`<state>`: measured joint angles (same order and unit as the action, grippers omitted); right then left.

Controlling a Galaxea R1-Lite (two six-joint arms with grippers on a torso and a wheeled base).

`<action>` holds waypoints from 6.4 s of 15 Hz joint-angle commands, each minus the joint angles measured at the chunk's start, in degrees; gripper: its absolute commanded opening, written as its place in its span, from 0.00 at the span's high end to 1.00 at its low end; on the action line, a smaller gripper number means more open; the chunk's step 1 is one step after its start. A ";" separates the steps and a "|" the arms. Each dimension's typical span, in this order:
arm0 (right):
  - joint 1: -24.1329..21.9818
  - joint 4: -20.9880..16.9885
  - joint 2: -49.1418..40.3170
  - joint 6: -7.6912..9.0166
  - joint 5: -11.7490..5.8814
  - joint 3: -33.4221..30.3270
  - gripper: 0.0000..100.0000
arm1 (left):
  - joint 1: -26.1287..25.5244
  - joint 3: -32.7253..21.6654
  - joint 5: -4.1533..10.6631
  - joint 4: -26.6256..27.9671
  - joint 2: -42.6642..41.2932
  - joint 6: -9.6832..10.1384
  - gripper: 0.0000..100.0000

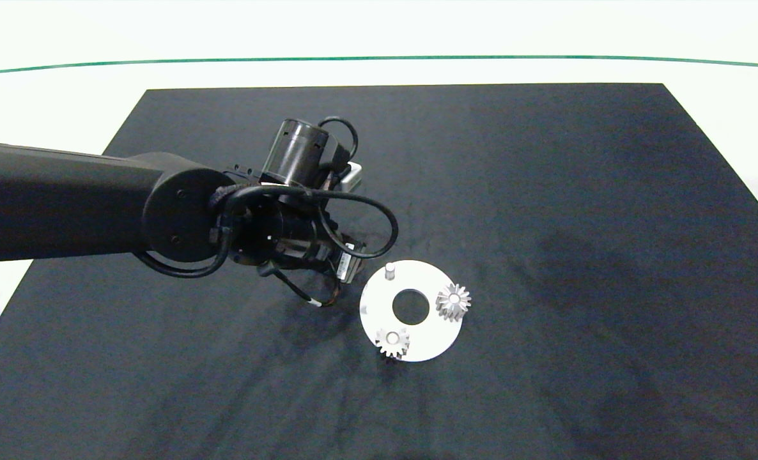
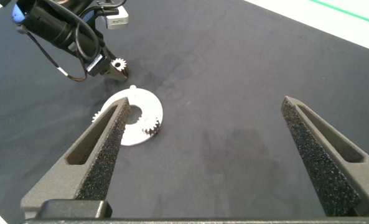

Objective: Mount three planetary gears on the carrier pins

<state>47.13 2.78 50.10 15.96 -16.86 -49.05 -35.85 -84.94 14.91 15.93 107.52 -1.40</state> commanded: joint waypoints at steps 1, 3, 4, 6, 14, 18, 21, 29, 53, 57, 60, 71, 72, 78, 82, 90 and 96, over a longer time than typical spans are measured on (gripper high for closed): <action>0.07 0.03 0.08 0.13 -0.10 0.01 0.00 | -0.27 -0.22 0.12 -1.87 1.55 -0.27 0.38; 0.07 0.03 0.17 0.04 0.07 0.10 0.00 | -0.27 -0.13 0.12 -2.49 1.55 -0.36 0.41; 0.07 0.03 0.26 0.04 0.07 0.10 0.00 | -0.27 0.13 0.21 -2.49 1.46 -0.36 0.44; 0.07 0.03 0.26 0.04 0.16 0.10 0.00 | -0.18 0.48 0.21 -2.49 1.46 -0.27 0.47; 0.07 0.03 0.26 0.04 0.16 0.10 0.00 | 0.17 3.12 0.03 -2.66 0.32 -0.09 0.64; -0.02 0.12 0.17 0.04 0.16 0.10 0.00 | 0.17 4.00 -0.06 -2.93 -1.17 -0.53 0.71; 0.07 0.21 0.08 0.04 0.16 0.01 0.00 | -0.18 3.21 -0.06 -3.01 -3.72 -0.71 0.77; -0.02 0.30 0.17 0.04 -0.02 0.01 0.00 | -6.42 3.73 -0.06 -2.57 -6.53 -4.75 0.78; 0.24 0.21 -1.76 0.04 3.15 0.19 0.00 | -9.41 -2.42 -0.06 -0.90 1.38 -6.33 0.78; 0.24 0.12 -1.76 0.04 3.15 0.19 0.00 | -9.76 -2.77 -0.06 -0.99 1.90 -6.33 0.78; 0.24 0.12 -1.76 0.04 3.15 0.19 0.00 | -9.76 -2.68 -0.06 -0.99 1.99 -6.24 0.78; 0.24 0.12 -1.76 0.04 3.24 0.19 0.00 | -9.67 -2.86 -0.06 -0.99 1.20 -4.57 0.00; 0.24 0.21 -1.68 0.04 3.24 0.19 0.00 | -9.41 -2.95 -0.06 -0.90 0.58 -4.22 0.00; 0.24 0.38 -3.08 0.04 3.15 -0.08 0.00 | -7.48 -0.22 0.30 -0.64 -9.70 -4.31 0.00; -4.59 0.12 -3.70 2.41 1.04 -0.60 0.00 | 10.72 13.75 1.26 -2.49 -31.67 -5.19 0.00; -39.22 0.65 -18.55 11.55 -7.40 9.77 0.00 | 27.24 47.06 1.61 -12.33 -68.94 -12.75 0.00; -56.71 1.88 -44.74 8.48 -5.73 28.93 0.00 | 29.08 64.47 1.26 -18.75 -90.91 -13.45 0.00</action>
<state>-4.88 4.13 17.30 24.70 -23.02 -27.65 -8.44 -25.58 16.14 -1.73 26.98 -14.58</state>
